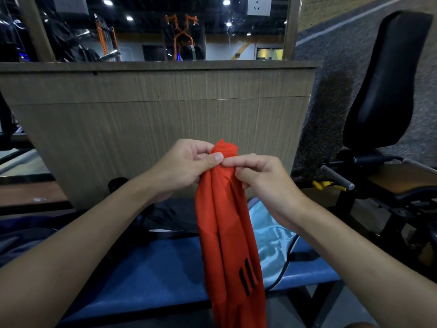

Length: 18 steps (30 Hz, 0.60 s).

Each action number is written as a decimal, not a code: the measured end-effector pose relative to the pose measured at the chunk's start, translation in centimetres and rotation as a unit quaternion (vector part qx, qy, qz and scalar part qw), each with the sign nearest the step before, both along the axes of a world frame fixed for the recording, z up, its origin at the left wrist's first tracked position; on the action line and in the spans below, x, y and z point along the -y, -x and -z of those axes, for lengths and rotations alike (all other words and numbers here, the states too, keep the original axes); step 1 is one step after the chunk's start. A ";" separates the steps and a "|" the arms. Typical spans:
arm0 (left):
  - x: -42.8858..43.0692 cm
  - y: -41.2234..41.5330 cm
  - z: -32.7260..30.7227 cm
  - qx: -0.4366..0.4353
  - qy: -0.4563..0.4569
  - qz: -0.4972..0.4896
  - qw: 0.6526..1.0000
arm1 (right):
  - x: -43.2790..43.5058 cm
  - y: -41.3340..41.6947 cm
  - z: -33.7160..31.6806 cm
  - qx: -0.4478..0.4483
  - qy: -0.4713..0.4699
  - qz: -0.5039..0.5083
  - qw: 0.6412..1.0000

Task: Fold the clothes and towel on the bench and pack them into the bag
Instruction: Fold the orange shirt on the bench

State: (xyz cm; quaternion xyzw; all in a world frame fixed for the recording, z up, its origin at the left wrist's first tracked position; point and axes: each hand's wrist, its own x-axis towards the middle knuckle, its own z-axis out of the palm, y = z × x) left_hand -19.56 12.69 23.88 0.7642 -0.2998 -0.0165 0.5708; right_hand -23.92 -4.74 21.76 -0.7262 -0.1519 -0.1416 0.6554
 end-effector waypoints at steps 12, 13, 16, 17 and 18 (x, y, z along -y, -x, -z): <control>-3.9 0.0 -0.8 -0.036 -0.078 0.121 0.989 | 2.5 -1.1 1.6 -0.183 -0.047 -0.164 0.968; -4.1 -0.1 -0.6 -0.033 -0.079 0.111 0.990 | 2.4 -1.1 1.5 -0.169 -0.037 -0.143 0.974; -4.6 -0.5 0.6 -0.024 -0.067 0.043 0.997 | 1.8 -0.8 0.8 -0.130 0.007 -0.082 0.988; -4.5 -0.4 1.1 -0.022 -0.047 0.014 0.999 | 1.5 -0.7 0.6 -0.113 0.010 -0.069 0.991; -4.2 -0.3 1.7 -0.018 -0.025 -0.011 0.999 | 1.3 -0.6 0.3 -0.097 0.017 -0.056 0.994</control>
